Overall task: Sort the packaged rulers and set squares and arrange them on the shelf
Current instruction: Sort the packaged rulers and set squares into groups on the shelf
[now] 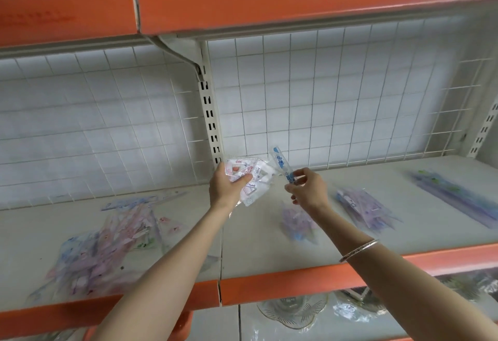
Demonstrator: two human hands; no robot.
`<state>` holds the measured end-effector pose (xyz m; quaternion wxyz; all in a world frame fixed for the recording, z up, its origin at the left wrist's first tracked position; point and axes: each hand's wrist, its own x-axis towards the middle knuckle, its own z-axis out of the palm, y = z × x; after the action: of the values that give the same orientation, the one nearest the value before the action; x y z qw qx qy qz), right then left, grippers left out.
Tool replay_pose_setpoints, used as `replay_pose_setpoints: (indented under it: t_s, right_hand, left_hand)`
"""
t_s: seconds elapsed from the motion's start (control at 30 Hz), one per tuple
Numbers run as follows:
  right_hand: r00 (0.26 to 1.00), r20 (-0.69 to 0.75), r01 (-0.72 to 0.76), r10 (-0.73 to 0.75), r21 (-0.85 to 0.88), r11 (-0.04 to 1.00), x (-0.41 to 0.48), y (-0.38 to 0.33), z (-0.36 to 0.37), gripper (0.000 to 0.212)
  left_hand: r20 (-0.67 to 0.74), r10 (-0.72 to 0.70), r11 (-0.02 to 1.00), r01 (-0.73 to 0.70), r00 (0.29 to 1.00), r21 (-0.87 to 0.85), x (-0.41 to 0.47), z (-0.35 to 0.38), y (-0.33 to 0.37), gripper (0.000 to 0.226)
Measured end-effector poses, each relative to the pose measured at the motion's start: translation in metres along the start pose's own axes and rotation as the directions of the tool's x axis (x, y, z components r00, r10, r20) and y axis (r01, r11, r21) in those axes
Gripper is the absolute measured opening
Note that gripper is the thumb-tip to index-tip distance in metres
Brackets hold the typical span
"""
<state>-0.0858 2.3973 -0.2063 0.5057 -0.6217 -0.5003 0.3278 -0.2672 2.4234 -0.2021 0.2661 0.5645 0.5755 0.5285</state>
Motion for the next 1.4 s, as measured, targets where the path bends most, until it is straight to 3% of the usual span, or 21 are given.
replay_pose_setpoints:
  t_s: [0.17,0.4,0.7,0.93,1.07,1.27,1.33,1.4]
  right_hand:
    - [0.991,-0.134,-0.003,-0.005,-0.065,0.998,0.008,0.010,-0.051,0.026]
    - [0.942,-0.335,-0.036,-0.029,-0.186,0.982,0.033,0.039,-0.131,0.027]
    - [0.899,-0.438,-0.190,0.001,-0.389,0.901,0.063,0.090,-0.243,0.038]
    - [0.902,-0.430,-0.340,0.028,-0.671,0.659,0.074,0.120,-0.294,0.031]
    - [0.907,-0.420,-0.357,0.036,-0.718,0.598,0.076,0.131,-0.305,0.035]
    - [0.924,-0.383,-0.293,-0.003,-0.710,0.640,0.079,0.124,-0.302,0.034]
    - [0.932,-0.359,-0.206,-0.051,-0.641,0.739,0.080,0.115,-0.293,0.029]
    - [0.950,-0.308,-0.101,-0.042,-0.433,0.896,0.079,0.104,-0.279,0.023]
  left_hand:
    - [0.102,-0.087,0.987,0.100,0.991,-0.128,-0.004,0.049,0.015,0.040]
    - [0.143,0.021,0.999,-0.015,0.990,-0.043,-0.016,0.120,0.050,0.033]
    - [0.248,0.060,0.996,-0.042,0.967,-0.076,-0.038,0.223,0.094,0.034]
    - [0.288,0.071,0.996,-0.054,0.955,-0.067,-0.048,0.280,0.109,0.033]
    - [0.291,0.076,0.997,-0.065,0.954,-0.048,-0.052,0.296,0.111,0.038]
    - [0.278,0.058,0.998,-0.047,0.959,-0.047,-0.058,0.299,0.115,0.033]
    - [0.292,0.017,0.997,0.005,0.956,-0.076,-0.057,0.296,0.114,0.035]
    - [0.319,-0.024,0.985,0.077,0.948,-0.154,-0.056,0.294,0.110,0.039]
